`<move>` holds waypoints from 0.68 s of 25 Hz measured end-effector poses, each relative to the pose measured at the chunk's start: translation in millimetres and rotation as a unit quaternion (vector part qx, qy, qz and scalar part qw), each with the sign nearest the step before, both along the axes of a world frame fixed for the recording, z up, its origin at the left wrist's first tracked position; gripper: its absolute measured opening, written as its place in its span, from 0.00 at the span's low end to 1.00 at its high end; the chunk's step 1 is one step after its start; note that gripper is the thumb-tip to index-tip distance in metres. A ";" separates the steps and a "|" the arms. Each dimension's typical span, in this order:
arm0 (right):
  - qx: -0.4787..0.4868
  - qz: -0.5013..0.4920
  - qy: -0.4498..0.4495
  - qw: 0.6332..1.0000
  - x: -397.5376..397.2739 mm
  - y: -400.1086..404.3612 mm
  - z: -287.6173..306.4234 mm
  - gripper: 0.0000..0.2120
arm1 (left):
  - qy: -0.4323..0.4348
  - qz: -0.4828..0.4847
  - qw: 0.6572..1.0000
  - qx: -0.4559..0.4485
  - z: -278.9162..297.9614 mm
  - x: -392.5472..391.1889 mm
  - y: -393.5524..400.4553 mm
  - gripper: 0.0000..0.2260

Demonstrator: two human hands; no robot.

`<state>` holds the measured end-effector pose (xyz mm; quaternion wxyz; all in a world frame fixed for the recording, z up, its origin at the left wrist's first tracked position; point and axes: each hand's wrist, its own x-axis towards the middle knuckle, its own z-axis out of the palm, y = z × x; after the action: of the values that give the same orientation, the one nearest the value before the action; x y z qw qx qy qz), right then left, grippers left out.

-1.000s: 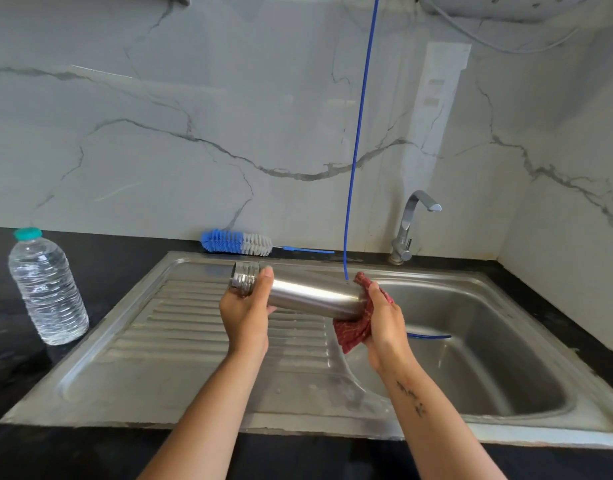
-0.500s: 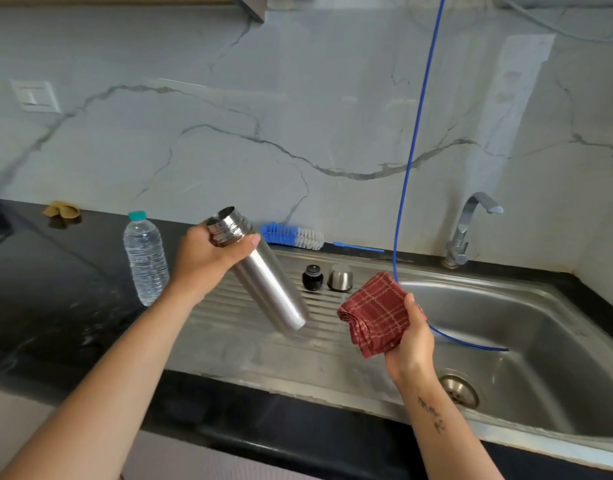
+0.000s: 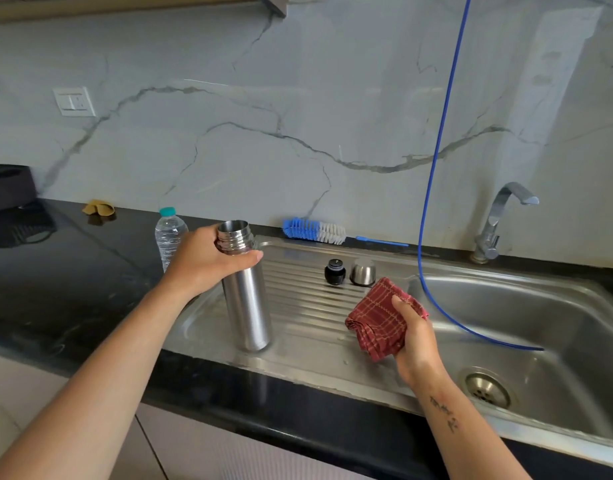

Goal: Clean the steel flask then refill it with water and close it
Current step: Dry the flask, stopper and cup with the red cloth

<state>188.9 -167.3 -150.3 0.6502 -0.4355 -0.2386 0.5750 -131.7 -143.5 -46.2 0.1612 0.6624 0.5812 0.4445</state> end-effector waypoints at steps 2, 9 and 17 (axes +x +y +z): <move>-0.010 0.005 0.001 1.000 1.4 -0.1 -1.8 0.07 | 0.017 -0.005 1.000 -0.005 -1.7 2.7 0.3 0.12; -0.041 0.009 0.004 0.999 6.9 -3.2 -1.9 0.09 | -0.026 -0.027 0.999 -0.029 -9.0 5.0 2.4 0.15; -0.045 0.006 0.013 0.999 10.5 -0.6 -3.4 0.10 | -0.057 -0.004 0.998 -0.035 -9.7 9.9 -1.2 0.27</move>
<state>199.4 -167.9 -153.7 0.6294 -0.4556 -0.2063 0.5947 -121.8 -144.6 -55.9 0.2188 0.6323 0.5834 0.4604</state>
